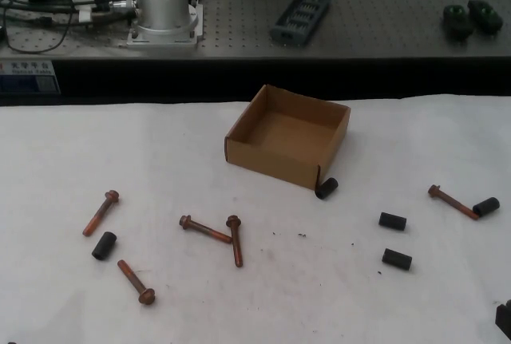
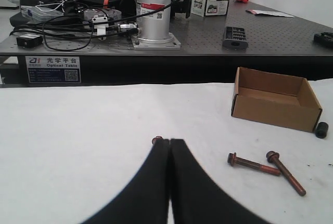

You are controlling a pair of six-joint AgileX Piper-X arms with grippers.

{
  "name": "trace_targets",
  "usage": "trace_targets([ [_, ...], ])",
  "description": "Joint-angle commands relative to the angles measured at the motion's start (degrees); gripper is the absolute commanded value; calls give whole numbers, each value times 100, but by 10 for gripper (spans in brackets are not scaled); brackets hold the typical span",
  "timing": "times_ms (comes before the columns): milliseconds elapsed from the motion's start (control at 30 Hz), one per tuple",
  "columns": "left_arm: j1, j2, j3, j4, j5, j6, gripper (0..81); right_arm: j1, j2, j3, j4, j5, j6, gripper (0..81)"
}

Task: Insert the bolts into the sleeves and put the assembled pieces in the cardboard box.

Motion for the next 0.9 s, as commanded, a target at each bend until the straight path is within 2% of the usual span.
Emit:
trace_targets([
  [0, -4, 14, -77, -32, 12, -53, 6, 25, -40, -43, -1, -35, -3, 56],
  [867, -4, 14, -77, -32, 12, -53, 6, 23, 15, -43, -1, -35, -3, 56],
])
